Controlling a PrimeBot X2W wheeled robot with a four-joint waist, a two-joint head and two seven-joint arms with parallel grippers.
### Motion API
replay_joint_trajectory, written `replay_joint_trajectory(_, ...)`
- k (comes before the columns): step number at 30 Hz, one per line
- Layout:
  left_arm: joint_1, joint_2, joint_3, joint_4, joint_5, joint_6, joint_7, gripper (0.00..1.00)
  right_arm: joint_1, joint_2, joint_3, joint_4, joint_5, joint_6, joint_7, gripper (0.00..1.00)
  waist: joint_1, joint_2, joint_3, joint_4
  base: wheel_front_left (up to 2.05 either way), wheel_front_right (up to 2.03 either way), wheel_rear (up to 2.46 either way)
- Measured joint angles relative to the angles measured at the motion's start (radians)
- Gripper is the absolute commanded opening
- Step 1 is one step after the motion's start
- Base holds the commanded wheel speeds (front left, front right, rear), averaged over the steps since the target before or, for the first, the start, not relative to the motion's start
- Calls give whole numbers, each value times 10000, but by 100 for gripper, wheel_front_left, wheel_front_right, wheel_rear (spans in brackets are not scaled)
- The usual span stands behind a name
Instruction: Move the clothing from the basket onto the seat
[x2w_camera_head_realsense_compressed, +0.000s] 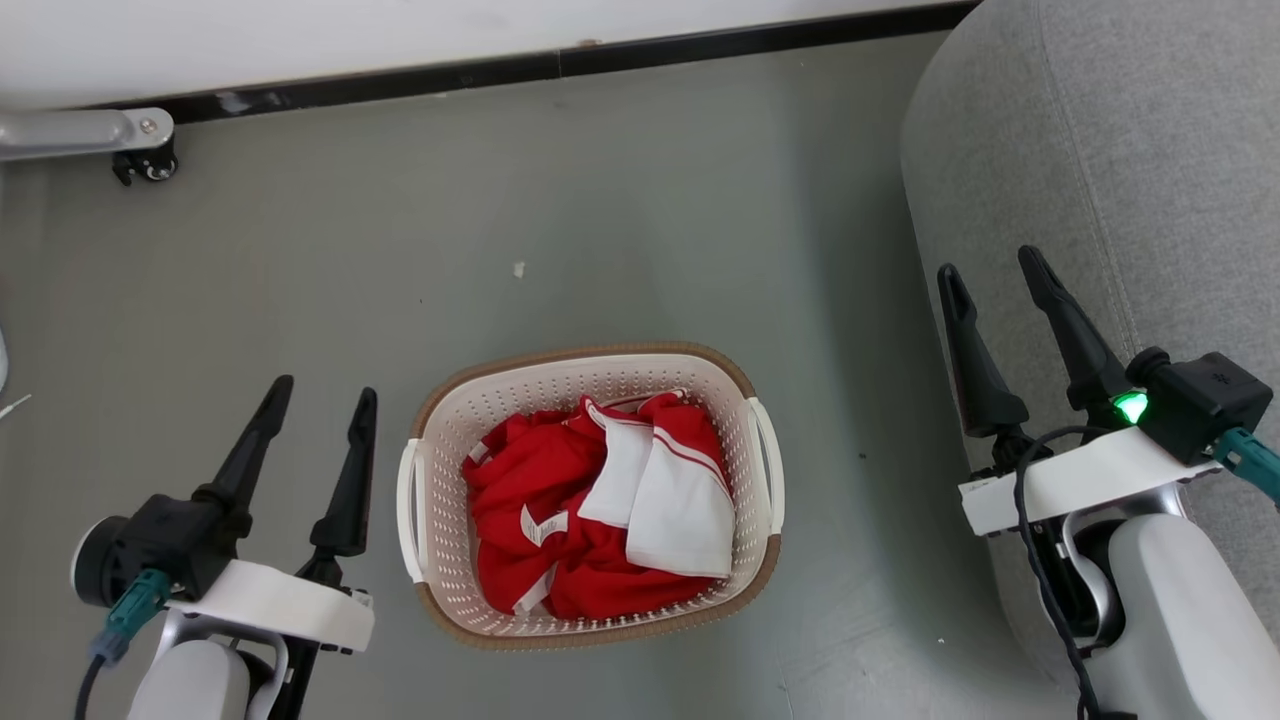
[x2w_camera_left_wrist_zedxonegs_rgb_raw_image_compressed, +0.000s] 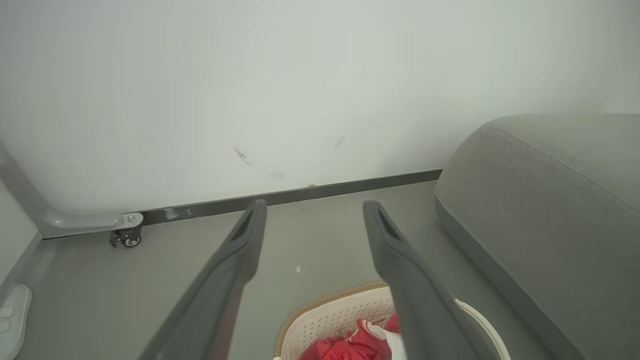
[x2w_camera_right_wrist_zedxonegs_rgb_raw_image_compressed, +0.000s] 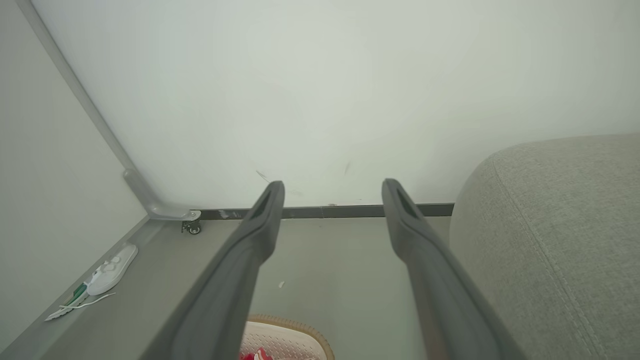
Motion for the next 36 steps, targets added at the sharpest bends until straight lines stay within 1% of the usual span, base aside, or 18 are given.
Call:
replay_joint_trajectory(12,-667,184,-861,470,-44,0,-2,100,-387,12,161,-31,4,0,0,100,0,0,767,-250,0,0,0)
replay_joint_trajectory(15,-815,238,-1018,731,-259,0,-2,100,-557,12,194,-58,35,0,0,100,-1,0,953,-317,0,0,0)
replay_joint_trajectory(22,-1181,387,-1390,1304,-270,0,-2,100,-779,10,209,-284,299,0,-71,100,0,0,1390,-482,0,0,0)
replay_joint_trajectory(27,-1519,635,-1795,1779,-274,0,0,100,-972,13,236,-420,430,0,-73,100,0,0,1717,-603,0,0,0)
replay_joint_trajectory(34,-2176,752,-2364,2314,-242,0,4,100,-1222,13,240,-652,629,0,-73,100,0,0,2182,-788,0,0,0)
replay_joint_trajectory(36,-2363,865,-2527,2476,-228,0,25,100,-1370,15,247,-673,686,0,-73,100,-1,0,2318,-843,0,0,0)
